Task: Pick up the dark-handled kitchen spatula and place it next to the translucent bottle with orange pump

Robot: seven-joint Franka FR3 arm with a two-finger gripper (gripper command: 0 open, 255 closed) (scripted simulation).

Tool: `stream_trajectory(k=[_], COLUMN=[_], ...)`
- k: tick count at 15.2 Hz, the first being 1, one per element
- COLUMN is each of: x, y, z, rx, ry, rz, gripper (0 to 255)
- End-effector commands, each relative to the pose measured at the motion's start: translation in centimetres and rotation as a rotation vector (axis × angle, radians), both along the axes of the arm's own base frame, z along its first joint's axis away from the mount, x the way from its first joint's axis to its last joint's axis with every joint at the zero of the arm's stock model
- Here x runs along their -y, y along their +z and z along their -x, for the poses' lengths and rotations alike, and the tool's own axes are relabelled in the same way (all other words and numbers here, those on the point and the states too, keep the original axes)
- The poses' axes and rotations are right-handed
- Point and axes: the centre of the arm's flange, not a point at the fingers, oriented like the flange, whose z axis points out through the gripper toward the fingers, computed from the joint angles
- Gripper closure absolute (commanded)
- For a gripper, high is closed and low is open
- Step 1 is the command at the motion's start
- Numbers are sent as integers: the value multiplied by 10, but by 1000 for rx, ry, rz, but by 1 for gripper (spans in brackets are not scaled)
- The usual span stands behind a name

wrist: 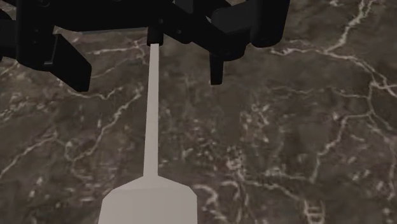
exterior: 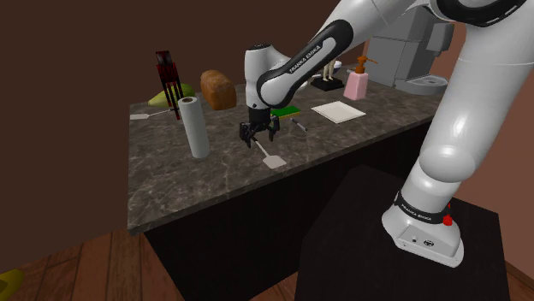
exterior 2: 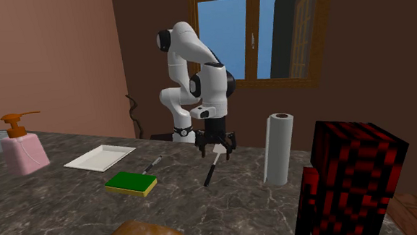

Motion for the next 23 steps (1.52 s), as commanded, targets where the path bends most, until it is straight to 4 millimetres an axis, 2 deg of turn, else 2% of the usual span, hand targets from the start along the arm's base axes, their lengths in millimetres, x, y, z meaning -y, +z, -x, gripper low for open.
stream_trajectory(k=[1, 6, 7, 16, 23], x=[0, 0, 0, 0, 0], y=[-2, -2, -2, -2, 35], z=[-1, -1, -1, -1, -1], rx=[0, 0, 0, 0, 0], ry=[0, 0, 0, 0, 0], rz=[0, 0, 0, 0, 0], gripper=[0, 0, 255, 255, 255])
